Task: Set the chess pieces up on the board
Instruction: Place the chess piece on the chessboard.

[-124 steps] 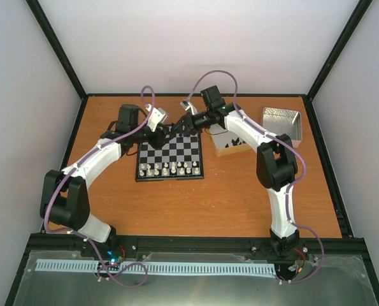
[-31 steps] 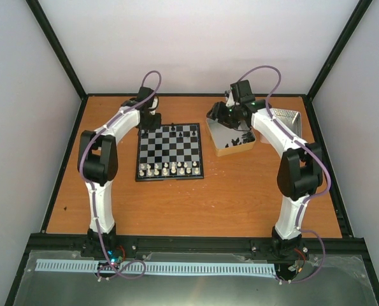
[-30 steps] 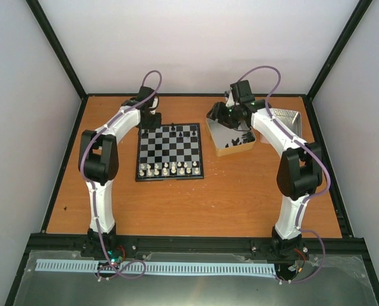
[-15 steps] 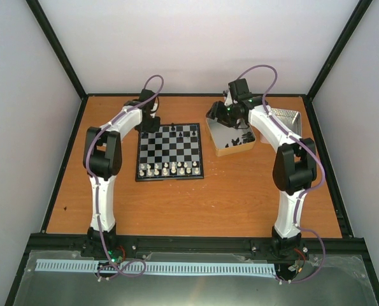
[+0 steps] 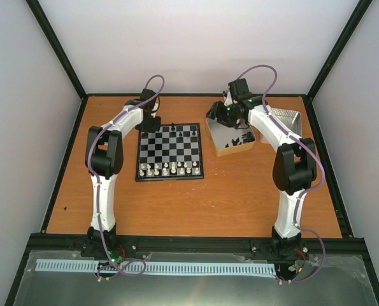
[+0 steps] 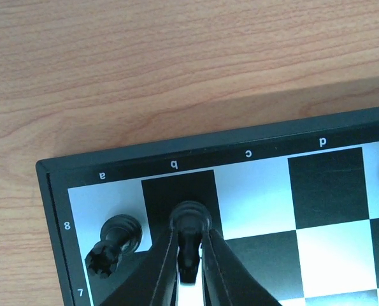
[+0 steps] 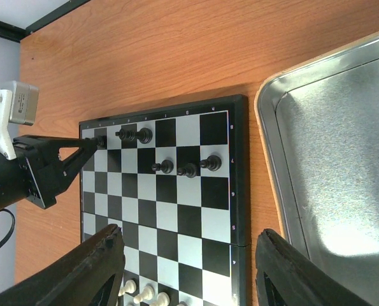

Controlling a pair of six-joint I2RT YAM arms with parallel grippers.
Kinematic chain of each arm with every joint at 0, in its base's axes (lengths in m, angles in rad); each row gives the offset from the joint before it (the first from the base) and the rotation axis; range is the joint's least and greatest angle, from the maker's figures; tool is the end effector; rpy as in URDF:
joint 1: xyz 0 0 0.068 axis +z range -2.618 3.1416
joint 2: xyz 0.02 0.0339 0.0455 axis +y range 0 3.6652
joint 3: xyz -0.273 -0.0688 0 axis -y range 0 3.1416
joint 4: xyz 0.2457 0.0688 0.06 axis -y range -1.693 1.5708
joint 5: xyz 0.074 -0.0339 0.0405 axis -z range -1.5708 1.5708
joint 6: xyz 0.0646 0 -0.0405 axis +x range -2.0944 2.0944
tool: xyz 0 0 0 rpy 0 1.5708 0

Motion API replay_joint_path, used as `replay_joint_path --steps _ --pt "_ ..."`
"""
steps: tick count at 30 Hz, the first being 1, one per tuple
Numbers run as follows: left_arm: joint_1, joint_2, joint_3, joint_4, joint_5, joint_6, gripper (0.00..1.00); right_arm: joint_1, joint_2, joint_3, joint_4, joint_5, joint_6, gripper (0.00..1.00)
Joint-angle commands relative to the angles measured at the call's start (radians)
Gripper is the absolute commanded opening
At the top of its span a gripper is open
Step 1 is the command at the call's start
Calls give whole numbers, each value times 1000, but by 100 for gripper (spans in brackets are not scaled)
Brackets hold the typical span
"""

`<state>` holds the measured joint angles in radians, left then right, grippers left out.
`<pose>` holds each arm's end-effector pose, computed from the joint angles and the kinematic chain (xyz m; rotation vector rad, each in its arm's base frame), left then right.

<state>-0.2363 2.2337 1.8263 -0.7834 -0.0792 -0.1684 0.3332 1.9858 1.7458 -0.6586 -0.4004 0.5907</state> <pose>0.4763 -0.1094 0.1579 0.0725 2.7529 0.0004 0.4322 0.1762 0.2588 0.1498 2.5805 0.8698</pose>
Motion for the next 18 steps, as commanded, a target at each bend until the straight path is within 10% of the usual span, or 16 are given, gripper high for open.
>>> replay_joint_path --steps 1,18 --pt "6 -7 39 -17 -6 12 14 -4 21 23 -9 -3 -2 57" --pt "6 -212 26 17 59 3 31 -2 54 -17 -186 259 -211 55"
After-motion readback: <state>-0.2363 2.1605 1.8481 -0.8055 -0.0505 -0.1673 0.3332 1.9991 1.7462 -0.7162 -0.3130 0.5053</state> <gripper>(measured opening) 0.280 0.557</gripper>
